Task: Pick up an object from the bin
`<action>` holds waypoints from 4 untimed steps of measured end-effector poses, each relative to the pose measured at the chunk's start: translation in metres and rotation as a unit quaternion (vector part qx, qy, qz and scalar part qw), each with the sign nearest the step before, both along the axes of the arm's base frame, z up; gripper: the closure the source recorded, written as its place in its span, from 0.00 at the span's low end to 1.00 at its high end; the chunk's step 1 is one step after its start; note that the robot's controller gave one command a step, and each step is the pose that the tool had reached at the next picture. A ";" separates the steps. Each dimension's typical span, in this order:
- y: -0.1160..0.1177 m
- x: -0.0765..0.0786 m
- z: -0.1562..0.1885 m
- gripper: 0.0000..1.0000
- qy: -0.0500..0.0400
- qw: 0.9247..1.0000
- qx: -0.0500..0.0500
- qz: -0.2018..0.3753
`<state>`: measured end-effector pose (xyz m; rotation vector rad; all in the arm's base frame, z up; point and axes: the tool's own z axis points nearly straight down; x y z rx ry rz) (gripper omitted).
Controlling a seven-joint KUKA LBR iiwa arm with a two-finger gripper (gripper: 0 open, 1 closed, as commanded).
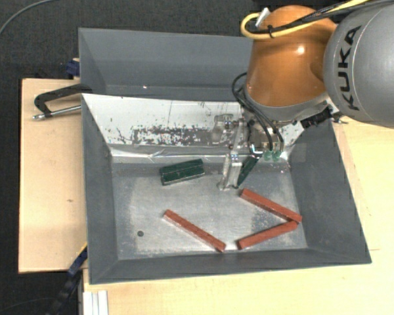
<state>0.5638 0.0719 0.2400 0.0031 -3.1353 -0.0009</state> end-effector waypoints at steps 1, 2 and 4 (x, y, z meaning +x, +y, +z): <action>0.047 0.026 -0.173 0.00 -0.003 1.000 0.001 0.010; 0.044 0.037 -0.137 0.00 -0.007 0.999 0.001 -0.032; 0.037 0.038 -0.170 0.00 -0.002 0.990 0.000 -0.142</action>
Offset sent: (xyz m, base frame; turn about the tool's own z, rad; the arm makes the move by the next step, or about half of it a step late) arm 0.0256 0.0455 -0.1700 -0.0173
